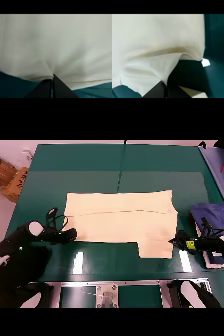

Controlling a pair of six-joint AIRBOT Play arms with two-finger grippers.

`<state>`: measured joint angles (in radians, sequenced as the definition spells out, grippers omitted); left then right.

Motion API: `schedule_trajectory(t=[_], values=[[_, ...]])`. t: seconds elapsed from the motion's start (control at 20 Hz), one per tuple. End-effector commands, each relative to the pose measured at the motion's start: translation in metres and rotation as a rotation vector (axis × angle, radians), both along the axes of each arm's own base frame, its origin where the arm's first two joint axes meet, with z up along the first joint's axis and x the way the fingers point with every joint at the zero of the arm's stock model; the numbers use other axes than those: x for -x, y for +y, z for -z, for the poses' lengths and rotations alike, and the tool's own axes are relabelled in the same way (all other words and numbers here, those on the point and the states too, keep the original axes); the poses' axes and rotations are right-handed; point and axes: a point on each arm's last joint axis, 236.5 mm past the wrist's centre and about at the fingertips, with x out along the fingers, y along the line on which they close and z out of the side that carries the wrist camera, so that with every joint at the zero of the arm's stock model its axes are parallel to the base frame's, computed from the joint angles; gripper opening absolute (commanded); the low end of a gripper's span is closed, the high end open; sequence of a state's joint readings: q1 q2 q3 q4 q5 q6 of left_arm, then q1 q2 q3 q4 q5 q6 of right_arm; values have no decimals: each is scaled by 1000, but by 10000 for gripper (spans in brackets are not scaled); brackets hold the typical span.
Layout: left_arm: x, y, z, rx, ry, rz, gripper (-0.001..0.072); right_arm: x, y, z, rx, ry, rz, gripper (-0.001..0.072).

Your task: Fold the shirts.

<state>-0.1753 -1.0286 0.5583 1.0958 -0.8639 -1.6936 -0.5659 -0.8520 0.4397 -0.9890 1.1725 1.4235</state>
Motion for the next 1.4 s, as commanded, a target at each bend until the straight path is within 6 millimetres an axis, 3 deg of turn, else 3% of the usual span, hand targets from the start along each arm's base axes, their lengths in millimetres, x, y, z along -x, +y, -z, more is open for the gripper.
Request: schedule_trajectory(t=[0.0,0.25,0.45,0.75,1.05,1.1,1.15,1.2,1.25,1.35], values=[[10,16,-19,-97,53,112,18,4,-3,-20,30,-5,-10,13],[-28,19,-66,-144,-63,166,19,-37,-18,-72,69,-147,-2,13],[-72,13,-70,-150,-110,183,18,-89,-11,-91,64,-220,-54,13],[-154,-2,-54,-151,-129,195,19,-192,-11,-81,64,-260,-97,13],[-237,-14,-24,-149,-184,171,31,-274,-18,-29,14,-220,-121,14],[-249,-16,-23,-146,-212,159,329,-284,-19,-20,8,-216,-118,18],[-259,-16,-25,-147,-243,147,655,-292,-22,-13,8,-216,-118,90],[-269,-8,-32,-163,-278,134,703,-299,-26,-10,9,-218,-116,186],[-275,2,-41,-178,-293,124,619,-302,-33,-13,9,-223,-113,285],[-277,24,-60,-192,-268,113,609,-299,-54,-24,33,-232,-145,427]])
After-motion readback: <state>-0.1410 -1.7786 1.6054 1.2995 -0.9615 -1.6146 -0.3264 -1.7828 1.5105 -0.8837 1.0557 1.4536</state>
